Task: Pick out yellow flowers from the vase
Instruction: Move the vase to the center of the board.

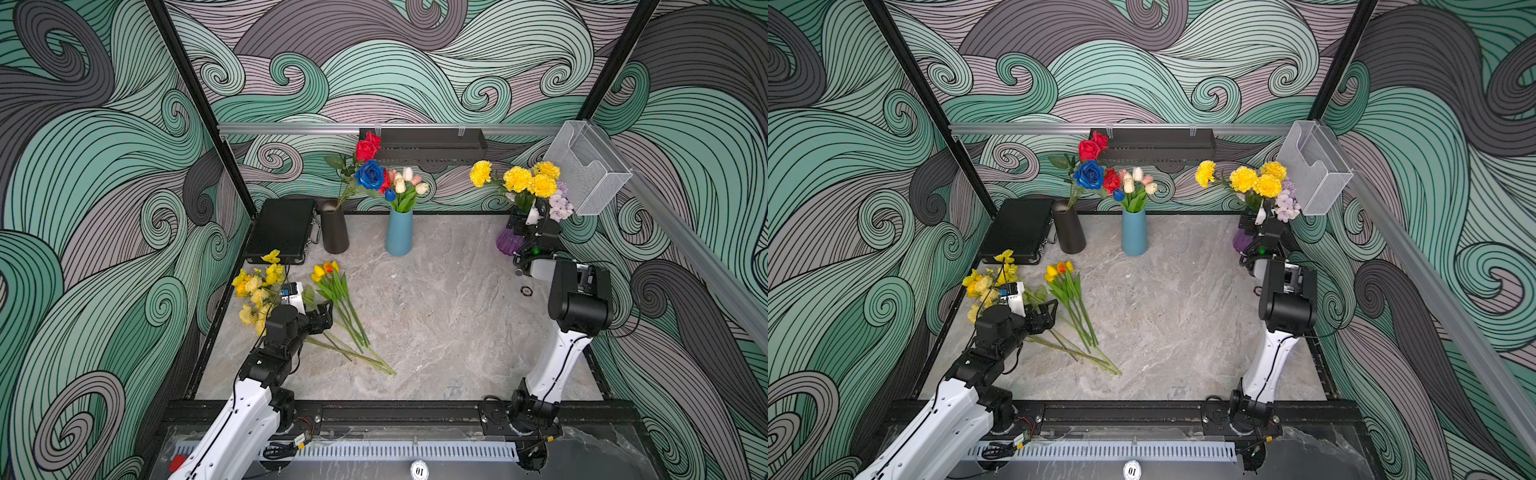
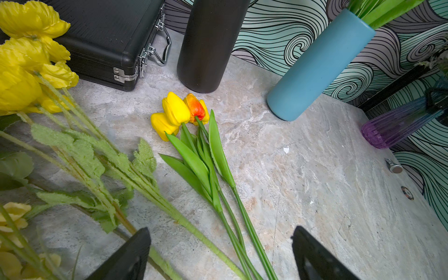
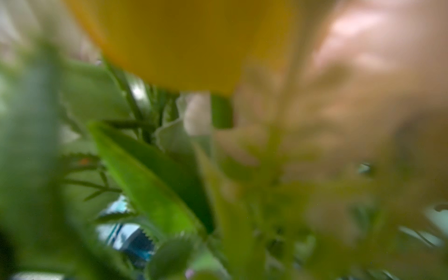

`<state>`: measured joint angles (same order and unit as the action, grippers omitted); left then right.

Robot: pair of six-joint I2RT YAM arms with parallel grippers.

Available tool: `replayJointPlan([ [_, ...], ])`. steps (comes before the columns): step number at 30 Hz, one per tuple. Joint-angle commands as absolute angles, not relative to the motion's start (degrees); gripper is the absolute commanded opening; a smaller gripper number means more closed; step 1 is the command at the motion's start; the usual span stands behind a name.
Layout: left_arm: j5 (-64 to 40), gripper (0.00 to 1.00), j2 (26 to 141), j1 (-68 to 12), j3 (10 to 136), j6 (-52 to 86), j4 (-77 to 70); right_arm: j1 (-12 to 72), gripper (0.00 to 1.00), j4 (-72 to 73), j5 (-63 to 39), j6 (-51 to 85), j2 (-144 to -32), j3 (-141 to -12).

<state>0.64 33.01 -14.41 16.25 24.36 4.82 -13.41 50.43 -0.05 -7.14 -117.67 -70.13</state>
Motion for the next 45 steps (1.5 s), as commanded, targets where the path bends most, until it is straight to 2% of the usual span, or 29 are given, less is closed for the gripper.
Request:
replayJointPlan([
  [1,0.97,0.9,32.22,-14.05,16.24,23.14,4.91,-13.91,0.95,47.92,-0.16,-8.34,-118.7,-71.63],
  [11,1.14,0.9,32.43,-14.04,16.35,23.15,4.83,-13.66,0.8,52.55,-3.97,-7.3,-117.72,-68.11],
  [19,1.14,0.9,32.69,-14.03,16.3,23.16,4.77,-12.58,0.75,53.46,-6.09,-7.53,-116.73,-66.34],
  [27,1.06,0.9,32.7,-13.98,16.35,23.12,4.69,-12.48,0.83,51.57,-4.96,-7.53,-118.3,-69.23],
  [45,1.41,0.9,33.03,-13.98,16.37,23.05,4.67,-12.08,0.9,41.69,-3.0,-8.65,-125.93,-83.85],
])
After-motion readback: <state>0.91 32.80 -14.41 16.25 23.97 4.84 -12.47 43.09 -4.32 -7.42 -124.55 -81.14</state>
